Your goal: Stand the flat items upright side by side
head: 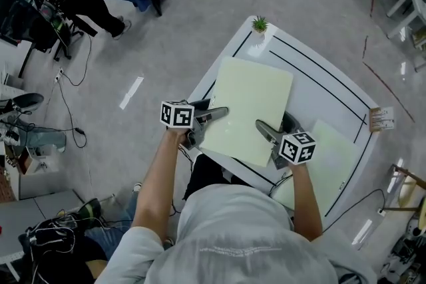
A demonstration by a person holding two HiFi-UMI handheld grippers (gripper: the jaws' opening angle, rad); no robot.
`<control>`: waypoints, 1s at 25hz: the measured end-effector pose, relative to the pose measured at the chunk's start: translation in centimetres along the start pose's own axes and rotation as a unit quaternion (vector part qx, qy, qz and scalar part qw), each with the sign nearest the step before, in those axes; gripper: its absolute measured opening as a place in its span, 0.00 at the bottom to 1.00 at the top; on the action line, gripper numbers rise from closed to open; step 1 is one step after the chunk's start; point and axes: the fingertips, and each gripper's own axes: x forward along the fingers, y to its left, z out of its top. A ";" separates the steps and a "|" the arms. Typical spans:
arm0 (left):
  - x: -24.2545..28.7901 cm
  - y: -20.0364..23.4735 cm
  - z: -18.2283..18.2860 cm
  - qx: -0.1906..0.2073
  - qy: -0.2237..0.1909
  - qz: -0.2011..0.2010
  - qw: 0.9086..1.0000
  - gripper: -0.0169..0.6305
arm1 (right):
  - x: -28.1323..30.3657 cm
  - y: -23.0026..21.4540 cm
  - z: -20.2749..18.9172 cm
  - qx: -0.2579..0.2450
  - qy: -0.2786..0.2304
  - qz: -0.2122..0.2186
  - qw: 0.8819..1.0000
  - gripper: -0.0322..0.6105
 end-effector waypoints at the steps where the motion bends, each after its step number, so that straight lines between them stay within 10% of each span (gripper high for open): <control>1: 0.1 0.1 0.1 -0.008 -0.004 -0.001 1.000 0.65 | 0.0 0.3 0.1 -0.009 -0.003 0.006 1.000 0.78; 20: -0.1 -1.1 -1.0 0.055 0.005 -0.024 0.998 0.64 | -0.3 -0.4 -0.4 0.049 0.018 0.039 0.998 0.79; 25: -1.4 -2.2 0.3 0.008 -0.038 -0.080 0.996 0.59 | -0.7 -0.1 -0.2 0.055 0.005 0.058 0.997 0.79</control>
